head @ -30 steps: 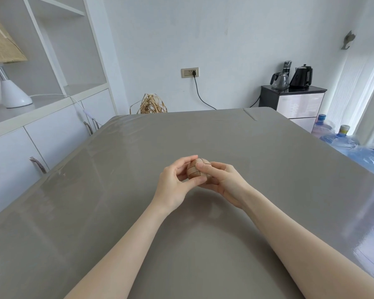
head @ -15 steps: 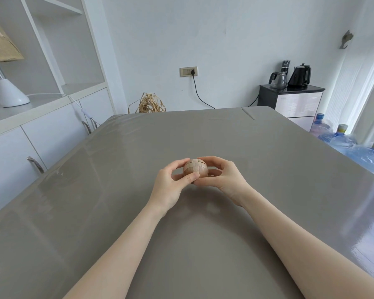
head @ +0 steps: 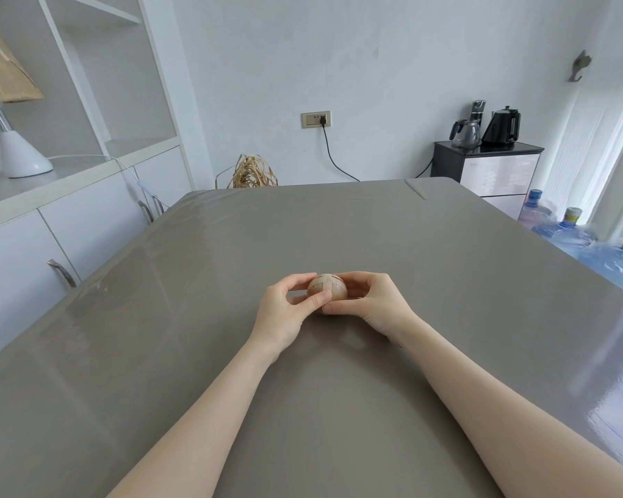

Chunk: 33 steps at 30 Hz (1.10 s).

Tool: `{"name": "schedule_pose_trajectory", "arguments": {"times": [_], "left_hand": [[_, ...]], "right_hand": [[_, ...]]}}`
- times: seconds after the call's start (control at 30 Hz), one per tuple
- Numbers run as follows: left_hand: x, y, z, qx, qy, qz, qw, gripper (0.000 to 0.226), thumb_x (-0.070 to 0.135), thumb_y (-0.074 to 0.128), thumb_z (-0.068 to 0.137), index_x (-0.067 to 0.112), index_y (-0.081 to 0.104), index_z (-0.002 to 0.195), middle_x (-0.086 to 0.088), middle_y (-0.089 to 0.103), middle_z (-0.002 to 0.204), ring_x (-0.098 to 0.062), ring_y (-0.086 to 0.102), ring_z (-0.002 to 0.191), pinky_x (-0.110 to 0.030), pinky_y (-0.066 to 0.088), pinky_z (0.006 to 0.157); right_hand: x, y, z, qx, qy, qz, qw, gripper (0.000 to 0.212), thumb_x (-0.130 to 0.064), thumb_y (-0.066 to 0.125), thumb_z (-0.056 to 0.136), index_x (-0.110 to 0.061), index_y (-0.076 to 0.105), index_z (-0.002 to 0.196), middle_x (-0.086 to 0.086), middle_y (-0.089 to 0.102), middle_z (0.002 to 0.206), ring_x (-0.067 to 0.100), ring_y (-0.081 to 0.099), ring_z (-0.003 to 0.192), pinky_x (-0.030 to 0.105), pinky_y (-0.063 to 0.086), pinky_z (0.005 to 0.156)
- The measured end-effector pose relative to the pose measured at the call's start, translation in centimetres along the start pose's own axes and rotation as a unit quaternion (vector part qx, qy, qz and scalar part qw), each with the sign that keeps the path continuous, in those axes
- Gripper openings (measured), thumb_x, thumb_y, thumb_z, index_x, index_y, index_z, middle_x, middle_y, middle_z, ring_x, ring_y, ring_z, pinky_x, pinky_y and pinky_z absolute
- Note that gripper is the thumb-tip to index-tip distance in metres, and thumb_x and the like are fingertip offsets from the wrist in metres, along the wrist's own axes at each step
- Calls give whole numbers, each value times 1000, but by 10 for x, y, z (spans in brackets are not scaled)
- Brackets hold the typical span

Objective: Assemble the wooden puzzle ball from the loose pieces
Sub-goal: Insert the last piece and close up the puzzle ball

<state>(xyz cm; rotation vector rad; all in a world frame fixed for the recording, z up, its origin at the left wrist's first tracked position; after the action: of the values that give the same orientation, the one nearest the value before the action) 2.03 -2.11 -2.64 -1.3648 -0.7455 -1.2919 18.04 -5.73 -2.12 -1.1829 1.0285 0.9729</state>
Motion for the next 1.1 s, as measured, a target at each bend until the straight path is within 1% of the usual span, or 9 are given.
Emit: {"name": "schedule_pose_trajectory", "arguments": {"times": [0.1,0.17,0.27,0.37,0.5,0.63,0.8,0.93,1.1], "left_hand": [[0,0,1,7,10,12,1000,41,27,75,79,19,64,118,8,66,112,15,61,84,-4,46,73],[0,0,1,8,8,10,1000,44,27,76,78,18,63,119,8,65,115,13,62,87,-7,46,76],[-1,0,1,11,-2,-2,1000,48,28,77,77,18,62,122,6,64,118,0,64,96,-19,48,87],[-1,1,1,12,-1,-4,1000,48,27,77,77,19,62,122,6,64,117,3,64,95,-16,48,82],[0,1,1,13,7,2,1000,46,26,77,78,19,62,121,10,64,113,20,59,84,-2,44,70],[-1,1,0,12,6,0,1000,47,27,77,77,20,62,121,12,65,111,13,62,87,-5,46,70],[0,1,1,15,8,-2,1000,45,26,77,77,20,63,119,10,66,111,12,63,86,-4,45,70],[-1,2,1,17,14,-1,1000,43,25,77,78,19,64,118,8,66,109,18,61,82,-2,44,68],[-2,1,2,18,9,-5,1000,42,26,77,78,20,64,118,7,68,110,10,63,89,-7,47,73]], "right_hand": [[-1,1,0,-9,-3,3,1000,41,-16,85,65,-23,72,103,-3,75,98,12,70,95,32,52,94],[-1,1,0,-9,-2,6,1000,40,-15,84,66,-24,72,103,-4,75,98,11,70,95,32,52,94],[1,2,1,-6,1,3,1000,45,-17,85,65,-24,70,107,-4,74,101,11,69,95,31,52,94],[3,1,3,0,8,4,1000,56,-17,87,63,-22,65,115,-3,72,106,9,68,96,30,52,94],[4,0,4,-1,10,8,1000,60,-17,87,64,-20,63,119,-2,71,107,9,68,96,26,52,91],[4,0,4,-1,9,5,1000,60,-17,86,64,-20,63,119,-2,71,107,9,68,96,24,52,90],[4,0,5,-1,8,10,1000,60,-17,87,64,-20,63,120,-2,70,108,8,67,97,22,52,88],[6,0,6,0,9,10,1000,63,-16,87,63,-21,62,121,-2,69,110,9,67,99,25,52,91],[8,0,7,-1,15,16,1000,67,-19,88,62,-22,61,123,-3,69,111,9,66,100,28,51,94]]}}
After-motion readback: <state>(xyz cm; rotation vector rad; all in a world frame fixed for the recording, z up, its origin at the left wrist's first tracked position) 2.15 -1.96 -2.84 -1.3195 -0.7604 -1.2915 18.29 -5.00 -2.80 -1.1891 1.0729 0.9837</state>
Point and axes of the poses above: each hand's wrist, its own z-axis towards the middle knuckle, its own y-axis out of the palm, x = y × z, the point moved 1 cm from there along z, towards the middle knuckle
